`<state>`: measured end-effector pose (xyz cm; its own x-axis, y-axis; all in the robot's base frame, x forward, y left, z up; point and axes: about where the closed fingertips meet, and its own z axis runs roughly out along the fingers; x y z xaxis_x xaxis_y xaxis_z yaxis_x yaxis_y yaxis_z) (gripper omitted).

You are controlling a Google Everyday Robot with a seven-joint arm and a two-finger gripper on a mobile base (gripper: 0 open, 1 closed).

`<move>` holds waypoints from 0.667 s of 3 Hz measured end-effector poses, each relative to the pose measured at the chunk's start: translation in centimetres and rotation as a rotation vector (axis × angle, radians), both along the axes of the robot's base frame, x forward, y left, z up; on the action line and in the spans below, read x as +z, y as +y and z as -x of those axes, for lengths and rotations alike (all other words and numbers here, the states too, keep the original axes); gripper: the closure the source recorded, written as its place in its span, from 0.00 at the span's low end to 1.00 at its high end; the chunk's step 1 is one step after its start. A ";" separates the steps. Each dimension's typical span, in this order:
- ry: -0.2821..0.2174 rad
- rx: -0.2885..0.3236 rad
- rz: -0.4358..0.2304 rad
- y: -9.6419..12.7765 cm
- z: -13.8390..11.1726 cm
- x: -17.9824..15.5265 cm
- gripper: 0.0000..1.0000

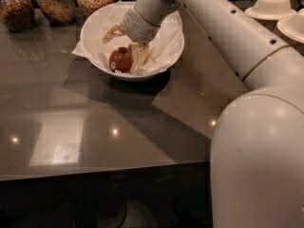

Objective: Pick apple from white bowl

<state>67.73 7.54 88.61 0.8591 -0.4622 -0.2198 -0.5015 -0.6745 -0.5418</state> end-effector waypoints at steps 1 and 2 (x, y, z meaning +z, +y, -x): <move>0.001 0.000 0.017 0.1 -0.4 -0.5 0.29; 0.006 0.000 0.037 0.2 -0.7 -1.0 0.30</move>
Offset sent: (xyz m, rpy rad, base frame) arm 0.0116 -0.0029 -0.0094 -0.0611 0.0045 -0.0064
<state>68.45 7.71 87.62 0.8578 -0.4700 -0.2078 -0.5046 -0.6940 -0.5135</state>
